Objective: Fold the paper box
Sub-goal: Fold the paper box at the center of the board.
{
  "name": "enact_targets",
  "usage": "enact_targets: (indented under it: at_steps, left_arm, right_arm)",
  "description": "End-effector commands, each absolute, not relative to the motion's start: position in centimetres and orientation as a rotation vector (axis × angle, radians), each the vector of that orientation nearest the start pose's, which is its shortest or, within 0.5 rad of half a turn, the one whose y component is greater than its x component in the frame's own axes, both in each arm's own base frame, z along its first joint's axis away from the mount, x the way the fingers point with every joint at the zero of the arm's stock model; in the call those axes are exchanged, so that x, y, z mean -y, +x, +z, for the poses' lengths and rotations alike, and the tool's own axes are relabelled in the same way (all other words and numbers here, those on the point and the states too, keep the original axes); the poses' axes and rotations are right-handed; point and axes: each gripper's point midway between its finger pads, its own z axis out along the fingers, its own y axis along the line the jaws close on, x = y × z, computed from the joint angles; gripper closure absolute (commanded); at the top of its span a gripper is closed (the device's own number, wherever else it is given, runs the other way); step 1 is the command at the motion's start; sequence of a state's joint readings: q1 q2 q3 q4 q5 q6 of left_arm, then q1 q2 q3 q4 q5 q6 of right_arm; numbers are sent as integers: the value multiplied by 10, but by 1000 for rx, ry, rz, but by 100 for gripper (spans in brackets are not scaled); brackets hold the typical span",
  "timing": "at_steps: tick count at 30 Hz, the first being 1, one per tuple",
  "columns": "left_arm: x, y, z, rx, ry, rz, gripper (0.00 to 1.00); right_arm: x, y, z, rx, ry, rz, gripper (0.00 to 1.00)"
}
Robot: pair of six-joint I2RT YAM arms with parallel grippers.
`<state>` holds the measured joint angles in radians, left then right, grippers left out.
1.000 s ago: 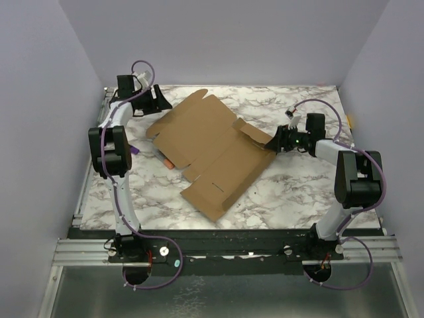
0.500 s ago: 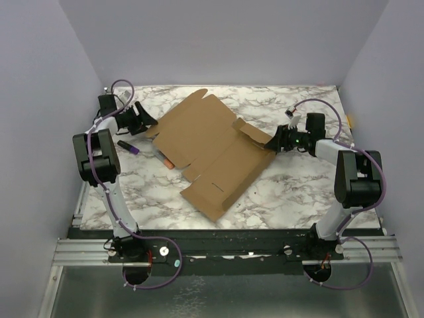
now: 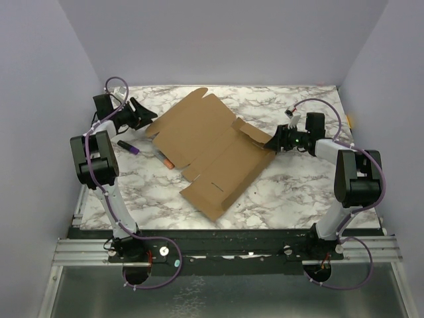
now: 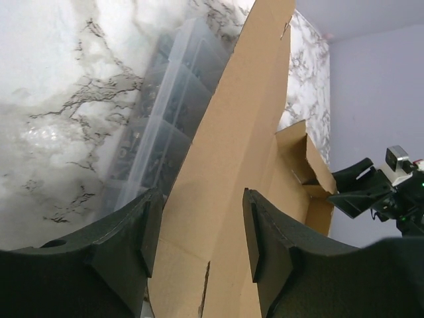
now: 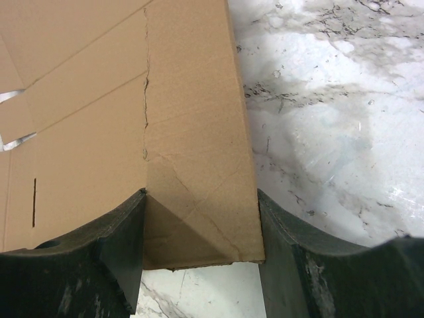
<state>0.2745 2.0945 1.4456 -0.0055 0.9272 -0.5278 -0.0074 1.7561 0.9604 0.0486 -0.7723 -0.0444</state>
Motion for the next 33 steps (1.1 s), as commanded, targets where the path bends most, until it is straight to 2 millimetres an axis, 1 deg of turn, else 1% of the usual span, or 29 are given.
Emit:
enact_targets:
  at_steps: [1,7,10,11,16,21,22,23,25,26,31,33]
  left_arm:
    - [28,509,147,-2037,-255,-1245,44]
    - [39,502,147,-2041,-233,-1283,52]
    - [48,498,158,-2018,-199,-1313,63]
    - [51,496,163,-2004,-186,-1326,65]
    - [71,480,189,-1945,-118,-1383,66]
    - [81,467,205,-1926,-82,-1371,66]
    - [82,464,207,-1922,-78,-1366,69]
    - [83,461,212,-1917,-70,-1363,76]
    - [87,456,218,-1909,-51,-1363,94]
    - [89,453,222,-1904,-43,-1361,100]
    - [101,439,241,-1880,-2,-1353,100]
    - [106,434,243,-1879,7,-1354,100]
  right_arm:
    - [-123,403,74,-2168,-429,886,43]
    - [-124,403,75,-2166,-427,894,43]
    - [-125,402,75,-2166,-425,903,43]
    - [-125,402,75,-2166,-425,906,43]
    - [-127,401,76,-2163,-422,923,42]
    - [-128,400,75,-2165,-415,938,42]
    - [-128,400,75,-2165,-413,941,41]
    - [-129,400,75,-2165,-411,944,41]
    - [-129,400,74,-2164,-412,946,41]
    - [-129,400,74,-2164,-412,946,41]
    - [-129,401,73,-2164,-412,945,41]
    - [-130,401,72,-2175,-385,961,41]
